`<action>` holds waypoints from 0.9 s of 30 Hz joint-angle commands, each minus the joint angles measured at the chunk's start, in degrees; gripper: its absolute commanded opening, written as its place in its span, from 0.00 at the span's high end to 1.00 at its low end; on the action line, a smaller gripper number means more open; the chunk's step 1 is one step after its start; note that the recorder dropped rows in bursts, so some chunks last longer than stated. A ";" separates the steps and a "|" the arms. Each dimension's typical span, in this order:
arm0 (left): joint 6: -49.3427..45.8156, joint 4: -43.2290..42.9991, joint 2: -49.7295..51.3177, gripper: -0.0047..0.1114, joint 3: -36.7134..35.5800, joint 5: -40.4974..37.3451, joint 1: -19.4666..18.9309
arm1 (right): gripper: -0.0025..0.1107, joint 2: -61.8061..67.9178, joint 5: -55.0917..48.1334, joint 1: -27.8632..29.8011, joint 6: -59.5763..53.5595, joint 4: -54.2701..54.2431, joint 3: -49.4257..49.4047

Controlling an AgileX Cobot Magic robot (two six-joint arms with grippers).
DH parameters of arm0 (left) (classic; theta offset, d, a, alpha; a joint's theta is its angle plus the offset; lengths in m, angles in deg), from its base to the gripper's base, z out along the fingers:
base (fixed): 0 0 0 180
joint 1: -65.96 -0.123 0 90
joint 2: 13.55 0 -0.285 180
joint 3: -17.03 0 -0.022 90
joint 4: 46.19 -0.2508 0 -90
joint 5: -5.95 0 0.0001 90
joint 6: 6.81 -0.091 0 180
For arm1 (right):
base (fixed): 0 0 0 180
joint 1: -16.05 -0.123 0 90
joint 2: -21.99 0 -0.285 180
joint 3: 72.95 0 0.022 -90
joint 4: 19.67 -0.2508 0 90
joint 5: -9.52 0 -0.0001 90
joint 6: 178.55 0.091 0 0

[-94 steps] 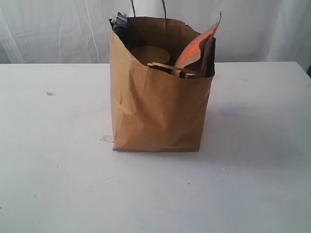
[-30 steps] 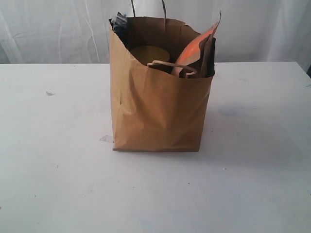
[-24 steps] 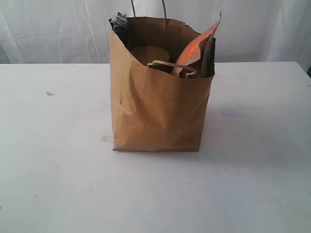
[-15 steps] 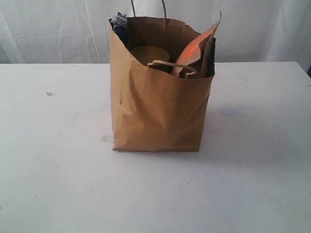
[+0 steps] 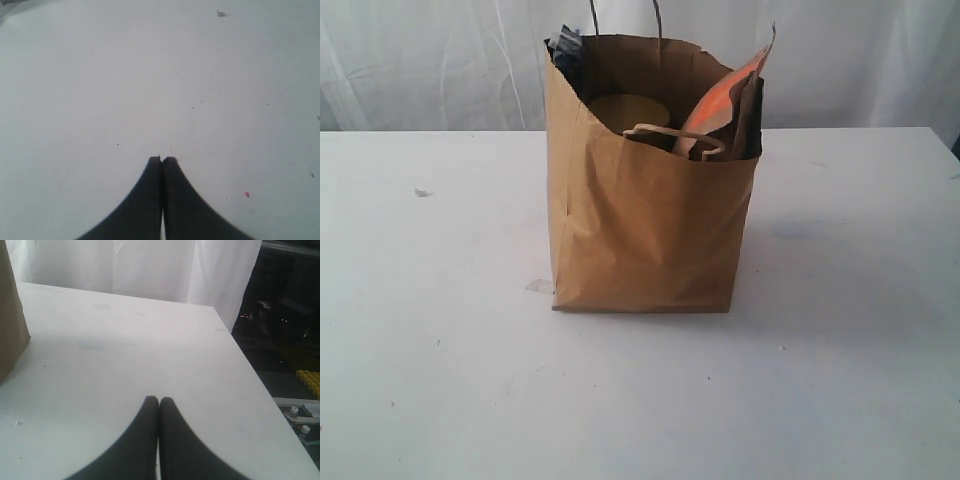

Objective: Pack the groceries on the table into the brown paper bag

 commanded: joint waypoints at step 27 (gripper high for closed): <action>-0.34 4.72 -0.28 0.96 0.00 0.84 0.42 | 0.98 -0.30 0.47 0.46 -0.47 0.28 -0.26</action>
